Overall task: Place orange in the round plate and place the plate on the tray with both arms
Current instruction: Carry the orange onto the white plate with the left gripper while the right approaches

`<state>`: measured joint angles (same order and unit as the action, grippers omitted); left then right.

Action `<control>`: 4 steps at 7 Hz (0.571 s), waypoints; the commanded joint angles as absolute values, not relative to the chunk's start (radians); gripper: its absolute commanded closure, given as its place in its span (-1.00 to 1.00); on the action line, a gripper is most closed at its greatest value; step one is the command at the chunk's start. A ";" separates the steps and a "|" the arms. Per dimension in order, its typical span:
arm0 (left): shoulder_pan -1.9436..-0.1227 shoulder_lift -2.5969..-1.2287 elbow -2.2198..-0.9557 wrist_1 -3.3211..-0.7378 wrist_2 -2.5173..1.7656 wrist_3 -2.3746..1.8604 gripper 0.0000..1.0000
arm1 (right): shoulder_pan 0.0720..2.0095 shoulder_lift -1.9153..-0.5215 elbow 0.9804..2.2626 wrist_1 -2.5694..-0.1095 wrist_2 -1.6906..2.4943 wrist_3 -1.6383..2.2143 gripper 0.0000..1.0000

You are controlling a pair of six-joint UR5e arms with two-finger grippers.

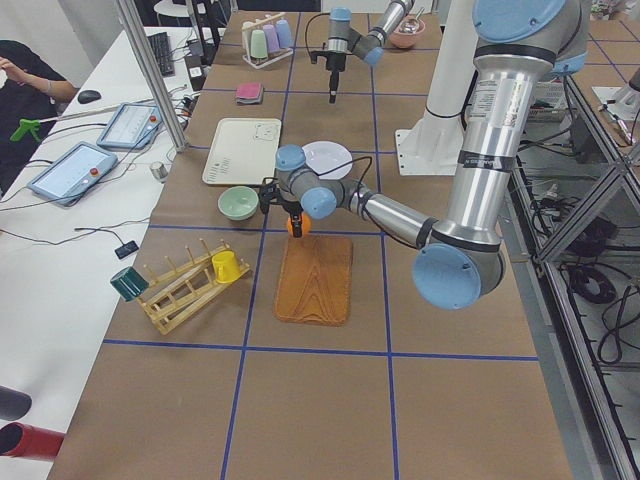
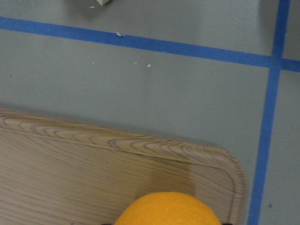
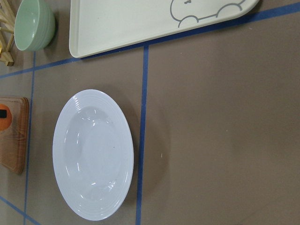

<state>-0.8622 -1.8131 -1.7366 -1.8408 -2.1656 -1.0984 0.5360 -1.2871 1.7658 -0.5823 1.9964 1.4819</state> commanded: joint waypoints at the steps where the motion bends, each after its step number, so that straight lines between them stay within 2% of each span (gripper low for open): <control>1: -0.782 -1.986 -1.787 -1.680 -2.157 -1.272 -0.39 | 0.479 -1.232 1.708 -0.543 1.895 1.523 -0.65; 3: -0.700 -2.067 -1.781 -1.677 -2.111 -1.383 -0.40 | 0.472 -1.175 1.547 -0.347 1.864 1.566 -0.67; 4: -0.642 -2.109 -1.769 -1.677 -2.067 -1.428 -0.44 | 0.471 -1.145 1.517 -0.344 1.838 1.569 -0.67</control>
